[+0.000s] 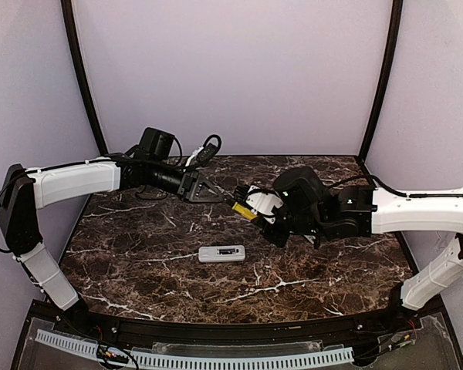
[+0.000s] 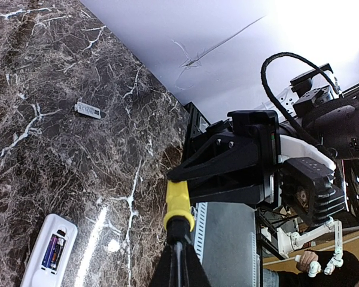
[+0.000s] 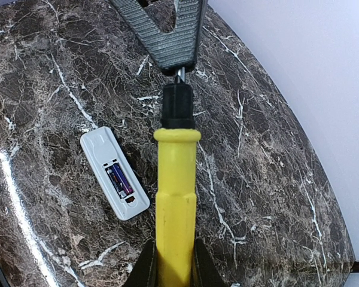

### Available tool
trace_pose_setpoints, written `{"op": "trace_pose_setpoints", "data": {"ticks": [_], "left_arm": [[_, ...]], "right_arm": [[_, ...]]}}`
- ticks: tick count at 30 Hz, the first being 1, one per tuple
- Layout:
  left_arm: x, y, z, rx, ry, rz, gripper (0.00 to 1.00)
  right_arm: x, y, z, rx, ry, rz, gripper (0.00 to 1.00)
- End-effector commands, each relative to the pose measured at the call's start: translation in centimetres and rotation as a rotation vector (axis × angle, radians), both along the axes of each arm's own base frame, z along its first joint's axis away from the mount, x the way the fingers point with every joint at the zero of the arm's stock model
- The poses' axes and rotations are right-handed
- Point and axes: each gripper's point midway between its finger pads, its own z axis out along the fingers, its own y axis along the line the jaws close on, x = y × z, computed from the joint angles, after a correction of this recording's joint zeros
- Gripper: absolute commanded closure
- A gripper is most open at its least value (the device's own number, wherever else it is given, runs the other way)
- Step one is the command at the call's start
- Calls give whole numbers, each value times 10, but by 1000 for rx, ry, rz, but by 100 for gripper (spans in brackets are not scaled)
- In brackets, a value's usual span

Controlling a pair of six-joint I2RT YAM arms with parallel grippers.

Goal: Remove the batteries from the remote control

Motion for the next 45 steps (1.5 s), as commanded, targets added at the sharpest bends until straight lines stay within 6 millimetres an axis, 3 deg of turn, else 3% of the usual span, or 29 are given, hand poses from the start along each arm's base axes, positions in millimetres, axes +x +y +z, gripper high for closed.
{"op": "trace_pose_setpoints", "data": {"ticks": [1, 5, 7, 9, 12, 17, 20, 30, 37, 45], "left_arm": [[-4, 2, -3, 18, -9, 3, 100], [-4, 2, -2, 17, -11, 4, 100], [-4, 2, -1, 16, -13, 4, 100], [-4, 3, 1, 13, -20, 4, 100], [-5, 4, 3, 10, -31, 5, 100], [-5, 6, 9, 11, -60, 17, 100], [-5, 8, 15, 7, -95, 27, 100], [0, 14, 39, -57, -199, 114, 100], [-1, 14, 66, -153, -208, 148, 100], [-1, 16, 86, -270, -205, 192, 100]], "right_arm": [[4, 9, 20, 86, -29, -24, 100], [4, 8, 19, 89, -27, -35, 98], [5, 7, 18, 89, -22, -43, 84], [5, 5, 17, 94, -13, -61, 58], [1, 3, 13, 108, 25, -62, 30], [-5, -5, 9, 177, 141, -73, 4], [-3, -12, 19, 315, 262, -95, 1], [-6, -28, 82, 783, 530, 16, 2], [-17, -26, 95, 999, 715, 181, 3], [-22, -17, 115, 1092, 759, 303, 4]]}}
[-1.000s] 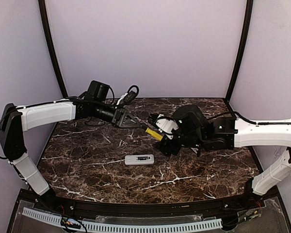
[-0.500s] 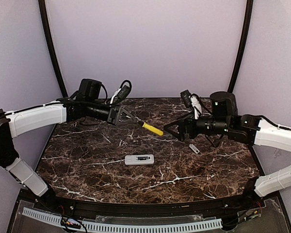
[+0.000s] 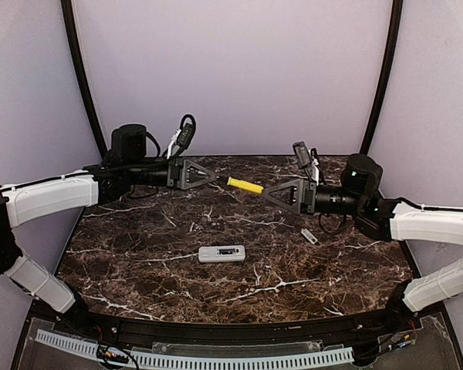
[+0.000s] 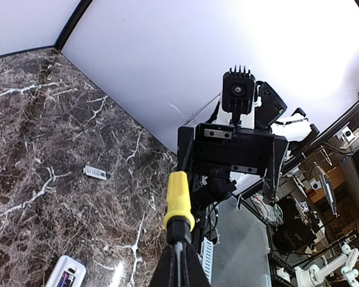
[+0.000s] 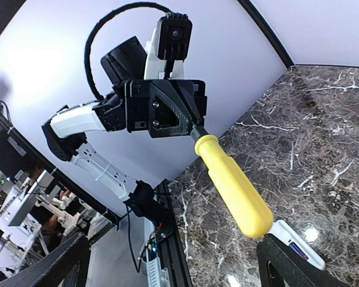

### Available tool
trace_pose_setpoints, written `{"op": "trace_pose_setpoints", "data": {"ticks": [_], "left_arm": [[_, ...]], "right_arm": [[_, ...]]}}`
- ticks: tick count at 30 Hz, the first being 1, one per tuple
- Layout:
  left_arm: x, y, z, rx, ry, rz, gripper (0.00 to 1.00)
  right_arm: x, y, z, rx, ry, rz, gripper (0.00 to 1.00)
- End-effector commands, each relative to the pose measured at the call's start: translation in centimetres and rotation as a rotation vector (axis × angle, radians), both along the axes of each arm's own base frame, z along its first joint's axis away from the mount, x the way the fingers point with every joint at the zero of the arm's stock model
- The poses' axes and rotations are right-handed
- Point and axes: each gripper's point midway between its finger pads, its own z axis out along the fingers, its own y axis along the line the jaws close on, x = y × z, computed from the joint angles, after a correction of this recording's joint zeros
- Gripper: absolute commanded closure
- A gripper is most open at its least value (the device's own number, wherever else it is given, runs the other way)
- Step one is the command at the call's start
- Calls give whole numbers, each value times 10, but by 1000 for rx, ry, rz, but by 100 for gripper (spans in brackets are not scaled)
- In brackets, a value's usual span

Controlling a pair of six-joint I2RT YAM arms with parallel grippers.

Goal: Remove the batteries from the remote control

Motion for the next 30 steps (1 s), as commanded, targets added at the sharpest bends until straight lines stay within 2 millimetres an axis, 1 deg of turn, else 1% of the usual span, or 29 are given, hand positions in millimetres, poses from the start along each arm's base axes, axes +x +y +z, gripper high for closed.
{"op": "trace_pose_setpoints", "data": {"ticks": [1, 9, 19, 25, 30], "left_arm": [[-6, 0, 31, -110, -44, 5, 100], [-14, -13, 36, -131, -40, -53, 100], [-17, -21, 33, -126, -36, -75, 100], [-17, -25, 28, -104, -34, -74, 100], [-22, -29, 24, -90, -34, -82, 100]], "right_arm": [[-13, 5, 38, 168, -26, 115, 4], [-17, 13, 46, 198, -17, 195, 3], [-20, 16, 50, 200, -12, 232, 4], [-15, 20, 46, 189, 13, 218, 12], [-3, 25, 40, 155, 33, 164, 19]]}}
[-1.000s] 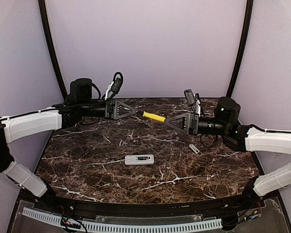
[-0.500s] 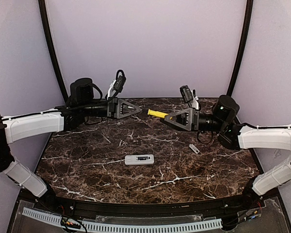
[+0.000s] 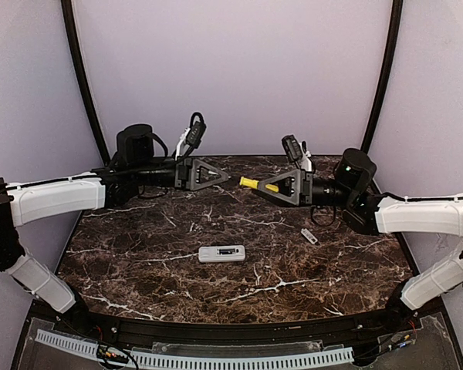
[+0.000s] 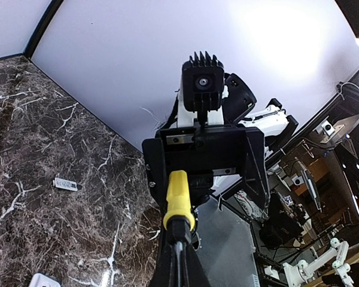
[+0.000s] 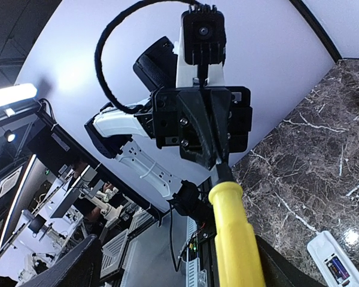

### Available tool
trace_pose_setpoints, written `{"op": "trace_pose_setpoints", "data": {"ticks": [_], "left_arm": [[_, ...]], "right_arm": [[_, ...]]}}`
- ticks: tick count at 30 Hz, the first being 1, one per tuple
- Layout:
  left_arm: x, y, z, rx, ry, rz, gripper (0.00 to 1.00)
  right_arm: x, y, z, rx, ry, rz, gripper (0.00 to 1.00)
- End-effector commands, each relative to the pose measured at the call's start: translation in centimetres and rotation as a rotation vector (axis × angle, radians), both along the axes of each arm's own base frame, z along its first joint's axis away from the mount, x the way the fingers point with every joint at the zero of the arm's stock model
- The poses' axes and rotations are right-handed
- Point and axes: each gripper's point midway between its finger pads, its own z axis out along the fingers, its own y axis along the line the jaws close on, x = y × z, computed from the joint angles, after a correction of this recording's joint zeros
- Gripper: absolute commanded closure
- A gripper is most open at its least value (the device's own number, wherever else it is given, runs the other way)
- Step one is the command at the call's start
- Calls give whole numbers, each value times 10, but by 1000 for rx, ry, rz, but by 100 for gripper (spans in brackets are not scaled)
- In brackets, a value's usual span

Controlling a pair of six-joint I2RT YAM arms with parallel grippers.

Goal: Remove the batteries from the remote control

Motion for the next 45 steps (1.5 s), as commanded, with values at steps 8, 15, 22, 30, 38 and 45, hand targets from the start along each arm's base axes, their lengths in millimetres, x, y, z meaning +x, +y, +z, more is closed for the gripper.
{"op": "trace_pose_setpoints", "data": {"ticks": [8, 15, 22, 30, 38, 45], "left_arm": [[-4, -4, 2, 20, -37, 19, 100], [0, -3, 0, 24, -42, 55, 100], [3, -1, -1, 31, -47, 75, 100], [5, 2, -3, 33, -49, 105, 100], [7, 6, -2, 15, -45, 143, 100], [8, 9, 0, -20, -26, 172, 100]], "right_arm": [[16, 14, 14, -15, -29, -59, 44], [14, 20, 13, -26, -36, -45, 58], [11, 21, 13, -31, -39, -43, 71], [11, 21, 14, -26, -41, -49, 67], [12, 21, 17, -15, -41, -55, 58], [14, 23, 13, -20, -35, -57, 44]]}}
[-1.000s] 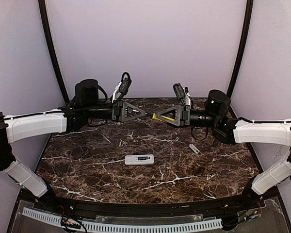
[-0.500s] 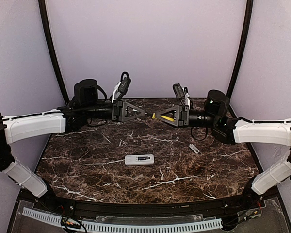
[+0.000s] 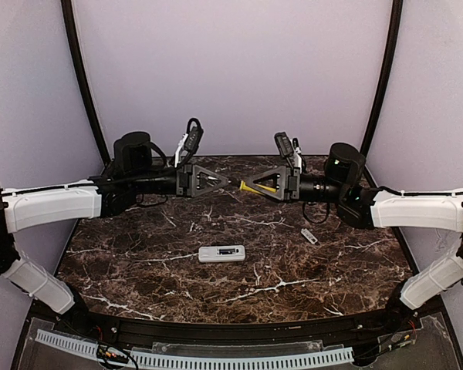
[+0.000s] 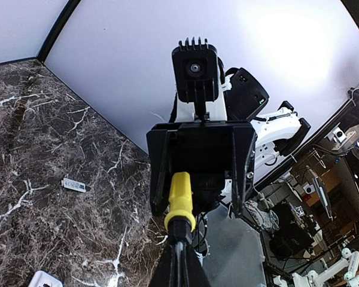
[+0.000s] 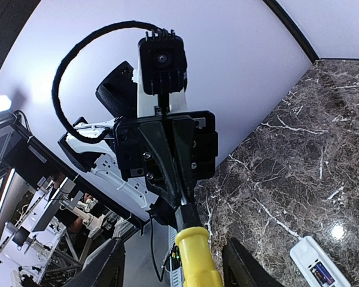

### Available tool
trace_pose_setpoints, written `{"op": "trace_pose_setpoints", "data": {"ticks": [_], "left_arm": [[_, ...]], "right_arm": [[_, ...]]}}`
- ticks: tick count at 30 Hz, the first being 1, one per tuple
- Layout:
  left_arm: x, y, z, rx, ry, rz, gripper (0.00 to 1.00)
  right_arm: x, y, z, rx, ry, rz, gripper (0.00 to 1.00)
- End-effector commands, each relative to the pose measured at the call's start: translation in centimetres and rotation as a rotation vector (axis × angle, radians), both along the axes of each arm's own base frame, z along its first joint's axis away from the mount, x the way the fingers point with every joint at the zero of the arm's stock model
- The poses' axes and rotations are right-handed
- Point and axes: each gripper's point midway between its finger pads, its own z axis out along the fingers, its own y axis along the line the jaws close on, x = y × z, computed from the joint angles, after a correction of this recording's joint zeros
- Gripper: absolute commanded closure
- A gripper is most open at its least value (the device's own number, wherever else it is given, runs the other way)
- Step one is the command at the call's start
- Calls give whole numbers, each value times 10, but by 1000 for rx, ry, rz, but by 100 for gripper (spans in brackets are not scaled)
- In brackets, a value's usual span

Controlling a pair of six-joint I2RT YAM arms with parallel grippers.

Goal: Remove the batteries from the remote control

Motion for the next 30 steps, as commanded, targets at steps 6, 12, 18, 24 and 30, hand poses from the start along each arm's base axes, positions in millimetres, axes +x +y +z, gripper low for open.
{"op": "trace_pose_setpoints", "data": {"ticks": [6, 12, 18, 24, 30], "left_arm": [[9, 10, 10, -45, -5, 84, 100], [9, 11, 12, -53, -2, 91, 100], [10, 12, 11, -56, 1, 101, 100], [11, 13, 8, -52, 6, 113, 100], [12, 14, 5, -49, 12, 120, 100]], "right_arm": [[-6, 5, 17, 39, -50, 24, 47], [-5, 4, 14, 30, -48, 19, 52], [-7, 3, 14, 28, -53, 19, 60], [-7, 3, 15, 29, -54, 19, 69], [-8, 6, 13, 15, -51, 24, 81]]}}
